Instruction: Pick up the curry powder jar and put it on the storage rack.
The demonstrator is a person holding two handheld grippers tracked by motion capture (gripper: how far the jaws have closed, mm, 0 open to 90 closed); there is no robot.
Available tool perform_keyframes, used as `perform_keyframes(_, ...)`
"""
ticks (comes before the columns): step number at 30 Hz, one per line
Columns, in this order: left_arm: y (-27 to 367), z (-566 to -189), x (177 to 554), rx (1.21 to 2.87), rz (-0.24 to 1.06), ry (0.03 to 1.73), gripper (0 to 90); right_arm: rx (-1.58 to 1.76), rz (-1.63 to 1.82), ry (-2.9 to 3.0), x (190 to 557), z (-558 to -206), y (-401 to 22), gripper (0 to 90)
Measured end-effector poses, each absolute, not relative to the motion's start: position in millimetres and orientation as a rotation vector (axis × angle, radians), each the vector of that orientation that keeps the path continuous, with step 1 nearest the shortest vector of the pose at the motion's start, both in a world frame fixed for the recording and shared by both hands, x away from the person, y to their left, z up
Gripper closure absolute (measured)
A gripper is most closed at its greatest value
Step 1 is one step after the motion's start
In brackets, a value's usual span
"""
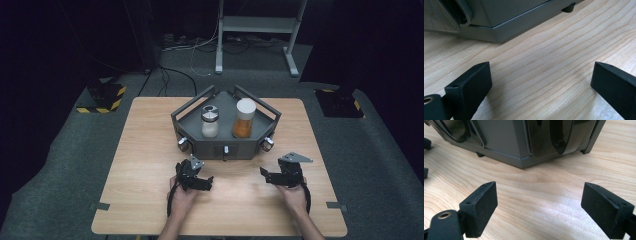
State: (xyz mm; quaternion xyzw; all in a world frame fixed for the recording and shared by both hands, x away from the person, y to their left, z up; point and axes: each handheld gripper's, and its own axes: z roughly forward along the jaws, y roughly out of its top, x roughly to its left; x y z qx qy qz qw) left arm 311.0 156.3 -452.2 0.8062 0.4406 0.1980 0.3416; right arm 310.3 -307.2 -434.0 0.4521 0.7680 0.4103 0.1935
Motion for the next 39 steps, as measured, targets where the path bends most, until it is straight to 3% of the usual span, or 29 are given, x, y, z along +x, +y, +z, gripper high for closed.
perform_keyframes(19, 156.6, -452.1, 311.3, 2.097, 0.512, 1.147, 3.6, 1.303, 1.046, 2.192, 307.0, -455.1, -293.1, 13.6)
perform_keyframes(39, 156.6, -452.1, 310.8, 2.099, 0.514, 1.143, 4.1, 1.256, 0.978, 2.204, 304.6, -453.7, -282.0, 12.8)
